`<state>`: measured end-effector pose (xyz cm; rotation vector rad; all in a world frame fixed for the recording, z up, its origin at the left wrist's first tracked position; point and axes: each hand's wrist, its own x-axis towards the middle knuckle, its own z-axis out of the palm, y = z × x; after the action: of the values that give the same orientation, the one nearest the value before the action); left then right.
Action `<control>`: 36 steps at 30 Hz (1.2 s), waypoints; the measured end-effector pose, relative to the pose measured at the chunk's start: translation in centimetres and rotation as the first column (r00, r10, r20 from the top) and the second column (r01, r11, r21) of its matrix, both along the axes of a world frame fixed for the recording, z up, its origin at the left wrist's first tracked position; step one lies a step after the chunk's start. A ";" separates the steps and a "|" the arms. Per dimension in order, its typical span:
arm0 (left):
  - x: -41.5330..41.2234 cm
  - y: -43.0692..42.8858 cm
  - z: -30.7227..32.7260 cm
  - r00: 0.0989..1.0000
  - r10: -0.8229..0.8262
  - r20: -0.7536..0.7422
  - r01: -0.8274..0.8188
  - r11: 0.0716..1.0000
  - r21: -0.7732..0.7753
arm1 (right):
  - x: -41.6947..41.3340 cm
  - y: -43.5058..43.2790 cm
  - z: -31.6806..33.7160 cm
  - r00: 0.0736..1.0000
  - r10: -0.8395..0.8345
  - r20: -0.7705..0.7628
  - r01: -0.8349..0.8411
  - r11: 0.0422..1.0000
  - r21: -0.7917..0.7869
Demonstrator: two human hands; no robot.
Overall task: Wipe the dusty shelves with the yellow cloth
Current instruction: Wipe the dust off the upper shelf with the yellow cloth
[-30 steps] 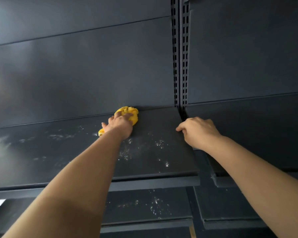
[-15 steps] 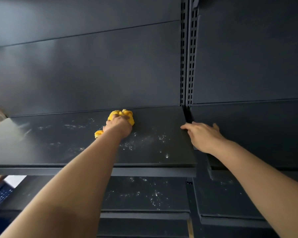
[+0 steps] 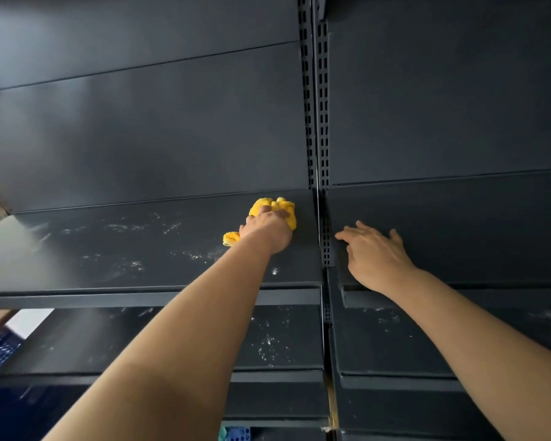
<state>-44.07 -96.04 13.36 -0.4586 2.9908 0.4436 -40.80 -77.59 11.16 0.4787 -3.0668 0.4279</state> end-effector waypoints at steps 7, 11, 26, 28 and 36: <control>2.6 3.0 -1.0 0.990 -0.131 -0.051 0.127 0.989 -0.070 | 1.2 1.1 -0.2 1.000 0.021 -0.011 -0.021 0.999 -0.033; 4.9 2.1 -1.8 0.977 -0.182 -0.113 0.172 0.981 -0.087 | 2.1 -0.2 -0.1 0.999 0.031 -0.035 -0.032 0.999 -0.042; 9.9 -12.1 -1.4 0.993 0.016 -0.115 -0.026 0.996 -0.084 | 4.3 -6.9 0.2 0.990 -0.111 -0.082 0.116 0.991 0.061; 10.3 -14.5 -1.4 0.992 0.048 -0.115 -0.057 0.995 -0.084 | 4.4 -7.2 0.5 0.987 -0.147 -0.071 0.152 0.986 0.065; 10.6 -15.7 -1.4 0.986 0.115 -0.123 -0.127 0.988 -0.089 | 4.9 -7.0 0.2 0.989 -0.140 -0.049 0.143 0.987 0.069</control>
<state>-33.43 -111.76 11.93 -0.6477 3.1198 0.3468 -35.90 -84.55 11.35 0.2646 -3.0558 0.2982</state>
